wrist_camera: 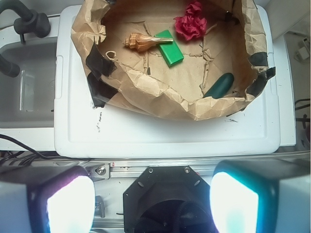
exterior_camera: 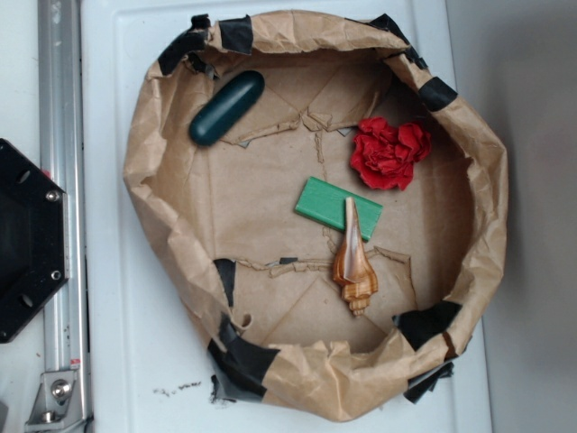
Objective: Grab the shell.
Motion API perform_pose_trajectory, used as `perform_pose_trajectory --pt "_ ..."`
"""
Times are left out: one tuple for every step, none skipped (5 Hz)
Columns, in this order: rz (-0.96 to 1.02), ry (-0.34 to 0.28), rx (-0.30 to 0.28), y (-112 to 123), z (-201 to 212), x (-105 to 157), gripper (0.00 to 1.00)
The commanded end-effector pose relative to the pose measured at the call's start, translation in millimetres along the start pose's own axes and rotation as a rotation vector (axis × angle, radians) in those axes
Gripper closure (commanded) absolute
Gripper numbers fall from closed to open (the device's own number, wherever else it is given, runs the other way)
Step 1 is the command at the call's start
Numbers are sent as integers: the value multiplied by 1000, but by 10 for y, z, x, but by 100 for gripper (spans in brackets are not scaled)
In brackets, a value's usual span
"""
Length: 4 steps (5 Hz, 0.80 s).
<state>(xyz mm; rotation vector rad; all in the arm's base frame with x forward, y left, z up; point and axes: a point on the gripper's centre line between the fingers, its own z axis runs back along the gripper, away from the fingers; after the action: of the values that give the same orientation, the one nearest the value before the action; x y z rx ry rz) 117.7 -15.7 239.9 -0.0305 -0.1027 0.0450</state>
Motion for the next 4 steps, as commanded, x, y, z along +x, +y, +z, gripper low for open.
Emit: perform_pose_trajectory --pt "0 0 0 0 0 0 0" --pt "-85 -45 -5 139 -184 490 0" --pt "-187 -70 -34 169 -342 889 0" --pt "-333 -81 -69 208 -666 1274 0"
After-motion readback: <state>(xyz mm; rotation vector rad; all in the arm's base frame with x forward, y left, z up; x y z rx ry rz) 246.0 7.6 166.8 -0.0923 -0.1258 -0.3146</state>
